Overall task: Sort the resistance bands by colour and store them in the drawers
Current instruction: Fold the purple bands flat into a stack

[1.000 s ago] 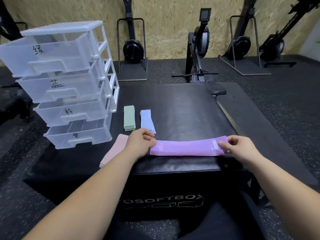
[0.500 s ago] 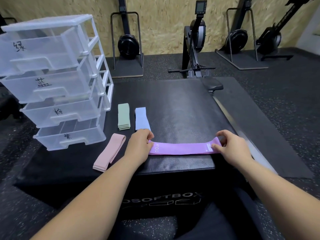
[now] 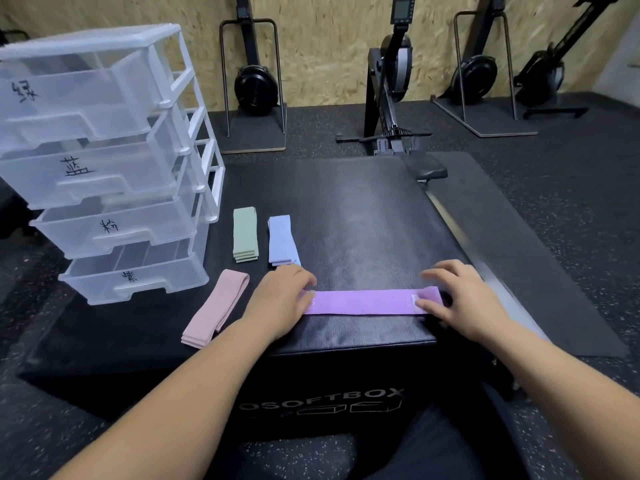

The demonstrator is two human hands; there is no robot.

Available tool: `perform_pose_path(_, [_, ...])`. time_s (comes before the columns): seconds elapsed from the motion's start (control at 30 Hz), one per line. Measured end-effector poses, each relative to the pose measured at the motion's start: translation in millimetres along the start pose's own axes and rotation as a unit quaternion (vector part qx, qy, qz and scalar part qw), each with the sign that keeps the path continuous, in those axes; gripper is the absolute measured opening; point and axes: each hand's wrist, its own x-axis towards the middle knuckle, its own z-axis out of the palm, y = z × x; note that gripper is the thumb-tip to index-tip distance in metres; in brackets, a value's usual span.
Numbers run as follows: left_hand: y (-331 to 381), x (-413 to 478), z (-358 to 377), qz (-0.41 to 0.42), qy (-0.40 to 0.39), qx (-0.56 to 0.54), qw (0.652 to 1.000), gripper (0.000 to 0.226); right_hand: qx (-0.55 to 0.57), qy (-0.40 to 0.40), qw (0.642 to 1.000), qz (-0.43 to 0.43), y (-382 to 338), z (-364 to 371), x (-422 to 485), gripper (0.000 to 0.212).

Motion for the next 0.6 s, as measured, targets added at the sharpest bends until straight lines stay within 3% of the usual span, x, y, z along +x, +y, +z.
perform_pose_path(0.07, [-2, 1, -4, 0.033, -0.081, -0.009, 0.996, 0.044, -0.005, -0.081, 0.996, -0.045, 7, -7, 6, 0.067])
perform_pose_path(0.17, [-4, 5, -5, 0.033, -0.154, 0.000, 0.987, 0.057, -0.023, -0.139, 0.989, -0.051, 11, -13, 15, 0.063])
perform_pose_path(0.3, [-4, 8, -5, 0.018, -0.140, -0.016, 0.990, 0.051, -0.028, -0.129, 0.989, -0.072, 11, -15, 21, 0.047])
perform_pose_path(0.6, [-6, 10, -7, 0.009, -0.157, -0.012, 0.988, 0.051, -0.038, -0.137, 0.988, -0.063, 6, -18, 19, 0.042])
